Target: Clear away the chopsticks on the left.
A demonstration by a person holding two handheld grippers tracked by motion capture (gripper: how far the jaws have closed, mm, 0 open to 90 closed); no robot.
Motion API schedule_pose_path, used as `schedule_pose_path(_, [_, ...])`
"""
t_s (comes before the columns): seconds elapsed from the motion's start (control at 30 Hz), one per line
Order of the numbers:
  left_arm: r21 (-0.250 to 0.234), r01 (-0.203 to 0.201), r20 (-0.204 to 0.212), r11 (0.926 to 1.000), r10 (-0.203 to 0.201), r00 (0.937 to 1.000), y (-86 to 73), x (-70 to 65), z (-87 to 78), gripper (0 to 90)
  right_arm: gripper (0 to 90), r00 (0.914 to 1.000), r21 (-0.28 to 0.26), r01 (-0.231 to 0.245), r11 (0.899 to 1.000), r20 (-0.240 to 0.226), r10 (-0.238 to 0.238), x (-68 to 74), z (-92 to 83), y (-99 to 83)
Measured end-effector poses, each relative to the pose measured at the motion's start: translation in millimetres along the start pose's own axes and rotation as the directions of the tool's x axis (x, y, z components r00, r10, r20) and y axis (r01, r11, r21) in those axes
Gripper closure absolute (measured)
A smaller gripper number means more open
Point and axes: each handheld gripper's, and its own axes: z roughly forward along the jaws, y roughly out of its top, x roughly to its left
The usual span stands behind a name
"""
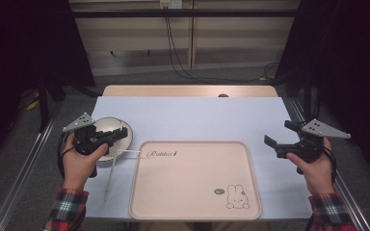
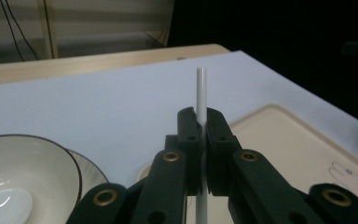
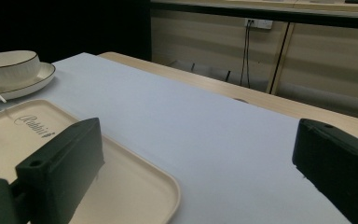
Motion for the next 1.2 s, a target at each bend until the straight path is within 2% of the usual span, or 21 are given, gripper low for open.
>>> schedule_pose_path(0.03, [-0.009, 0.000, -0.007, 1.0000, 0.000, 1.0000, 0.7, -0.5, -0.3, 87.1, 1.0, 1.0000, 0.001, 0.004, 1.000, 0.005, -0.004, 0.4, 0.0, 0.0])
schedule_pose_path(0.07, [-0.028, -0.001, -0.032, 0.9996, 0.000, 0.9995, 1.9, -2.0, -1.0, 87.1, 0.9, 1.0000, 0.000, 0.002, 1.000, 0.006, -0.002, 1.1, 0.3, 0.1])
schedule_pose_path(0.1, [-0.040, 0.003, -0.030, 0.9992, -0.004, 0.9995, 2.6, -2.7, -1.1, 87.1, 0.8, 1.0000, -0.002, 0.002, 1.000, 0.006, -0.002, 1.3, 0.2, 0.2])
schedule_pose_path(0.13, [-0.052, 0.011, -0.011, 0.9986, -0.012, 0.9999, 3.6, -2.8, -1.2, 87.1, 0.9, 1.0000, -0.002, 0.002, 1.000, 0.006, -0.002, 1.5, 0.2, 0.2])
schedule_pose_path(0.2, [-0.078, 0.019, -0.011, 0.9968, -0.020, 0.9997, 5.8, -5.7, -0.7, 87.1, 0.8, 1.0000, -0.002, 0.002, 1.000, 0.005, -0.002, 1.3, 0.0, 0.1])
schedule_pose_path(0.23, [-0.076, 0.012, -0.033, 0.9970, -0.015, 0.9993, 7.3, -7.6, -0.5, 87.0, 0.9, 1.0000, -0.002, 0.003, 1.000, 0.005, -0.003, 0.9, -0.2, 0.0])
schedule_pose_path(0.27, [-0.085, 0.011, -0.019, 0.9963, -0.013, 0.9997, 8.5, -7.6, 0.2, 87.0, 0.9, 1.0000, 0.000, 0.002, 1.000, 0.005, -0.002, 0.7, -0.7, 0.1])
schedule_pose_path(0.33, [-0.088, 0.009, -0.035, 0.9960, -0.012, 0.9993, 12.2, -11.0, 1.0, 87.1, 0.9, 1.0000, -0.006, -0.001, 1.000, 0.008, 0.001, 0.8, -0.9, 0.3])
schedule_pose_path(0.47, [-0.115, 0.000, -0.028, 0.9933, -0.003, 0.9996, 19.0, -15.6, 0.7, 87.1, 0.9, 1.0000, -0.004, 0.000, 1.000, 0.003, 0.000, 0.8, -1.4, 0.4])
schedule_pose_path(0.53, [-0.129, 0.006, -0.031, 0.9916, -0.010, 0.9995, 22.7, -18.1, 0.5, 87.1, 0.9, 1.0000, -0.004, 0.000, 1.000, 0.002, 0.000, 0.9, -1.7, 0.3])
schedule_pose_path(0.6, [-0.147, 0.035, -0.020, 0.9885, -0.039, 0.9991, 24.4, -19.2, 1.0, 87.0, 0.9, 1.0000, -0.009, -0.003, 1.000, 0.005, 0.003, 1.2, -1.6, 0.4])
schedule_pose_path(0.73, [-0.164, 0.035, -0.034, 0.9859, -0.041, 0.9986, 25.2, -21.7, 2.7, 87.1, 0.9, 0.9999, -0.008, 0.001, 1.000, 0.011, -0.001, 0.8, -2.5, 0.4])
schedule_pose_path(0.83, [-0.162, 0.042, -0.021, 0.9859, -0.046, 0.9987, 24.4, -23.1, 5.8, 87.1, 0.9, 1.0000, -0.011, -0.003, 1.000, 0.008, 0.003, 1.0, -2.7, 0.4])
schedule_pose_path(0.93, [-0.159, 0.068, -0.022, 0.9849, -0.073, 0.9971, 23.0, -26.9, 10.7, 87.1, 0.9, 0.9999, -0.010, 0.002, 1.000, 0.010, -0.002, 0.6, -3.0, 0.3])
schedule_pose_path(0.97, [-0.165, 0.075, -0.006, 0.9834, -0.077, 0.9970, 22.1, -27.9, 13.1, 87.1, 0.9, 0.9999, -0.009, 0.002, 1.000, 0.012, -0.002, 0.5, -3.0, 0.2])
schedule_pose_path(1.0, [-0.156, 0.079, -0.014, 0.9845, -0.082, 0.9965, 21.5, -30.1, 15.5, 87.0, 0.9, 1.0000, -0.004, -0.002, 1.000, 0.009, 0.002, 0.9, -3.0, 0.0])
schedule_pose_path(1.03, [-0.154, 0.081, -0.002, 0.9847, -0.082, 0.9966, 20.9, -30.4, 16.8, 87.0, 0.8, 1.0000, -0.003, -0.002, 1.000, 0.006, 0.002, 1.1, -2.9, -0.2])
schedule_pose_path(1.2, [-0.122, 0.118, -0.005, 0.9855, -0.119, 0.9928, 19.1, -37.0, 26.6, 87.0, 0.8, 1.0000, -0.003, 0.001, 1.000, 0.005, -0.001, 0.8, -3.3, -0.4])
